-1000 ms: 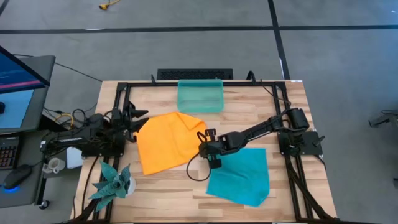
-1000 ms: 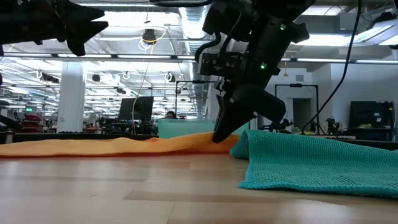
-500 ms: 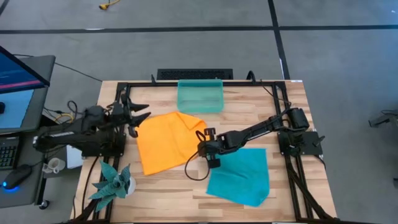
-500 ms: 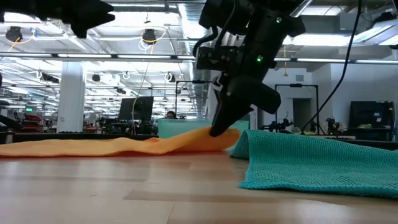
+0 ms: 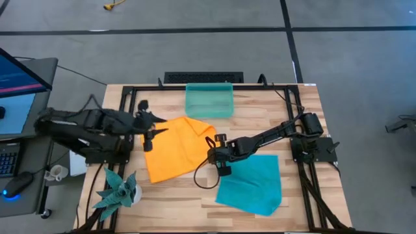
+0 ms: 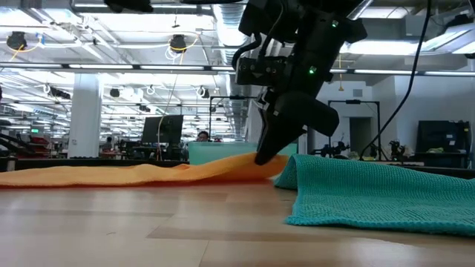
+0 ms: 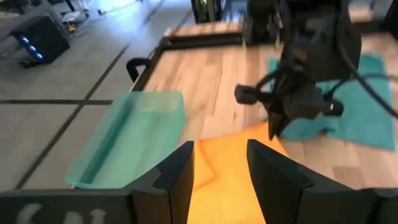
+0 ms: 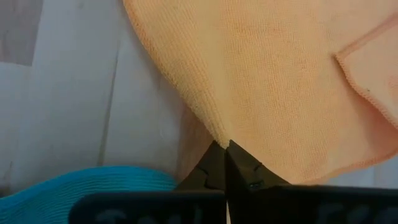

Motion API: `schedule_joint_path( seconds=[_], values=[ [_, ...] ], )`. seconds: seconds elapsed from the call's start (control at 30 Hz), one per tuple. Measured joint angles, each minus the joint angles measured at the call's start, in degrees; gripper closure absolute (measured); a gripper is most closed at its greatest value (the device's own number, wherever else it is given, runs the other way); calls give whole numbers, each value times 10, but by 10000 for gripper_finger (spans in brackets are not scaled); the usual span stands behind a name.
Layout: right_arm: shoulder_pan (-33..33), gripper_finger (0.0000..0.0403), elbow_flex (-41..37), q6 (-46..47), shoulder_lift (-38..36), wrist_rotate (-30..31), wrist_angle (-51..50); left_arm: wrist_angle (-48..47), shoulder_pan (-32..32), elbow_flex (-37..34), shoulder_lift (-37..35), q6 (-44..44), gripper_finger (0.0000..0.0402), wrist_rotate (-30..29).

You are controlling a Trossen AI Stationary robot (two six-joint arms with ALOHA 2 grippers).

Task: Roll microfiber towels into tight, uniform cylinder then place into a basket
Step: Roll the yellow microfiber cloth on the table

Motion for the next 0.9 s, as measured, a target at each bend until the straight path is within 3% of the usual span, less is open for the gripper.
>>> schedule_joint_path(
  seconds=[0.23,0.5,0.67,0.9],
  values=[
    [0,384,0,1,0,0,-5,-110,-115,75,121,-60,292,-62],
    [0,390,0,1,0,0,-14,-239,-217,79,210,-254,310,-87],
    [-5,381,0,1,0,0,-14,-265,-283,79,270,-359,315,-83],
    [-9,391,0,1,0,0,-14,-263,-350,79,359,-442,316,-81]
  ],
)
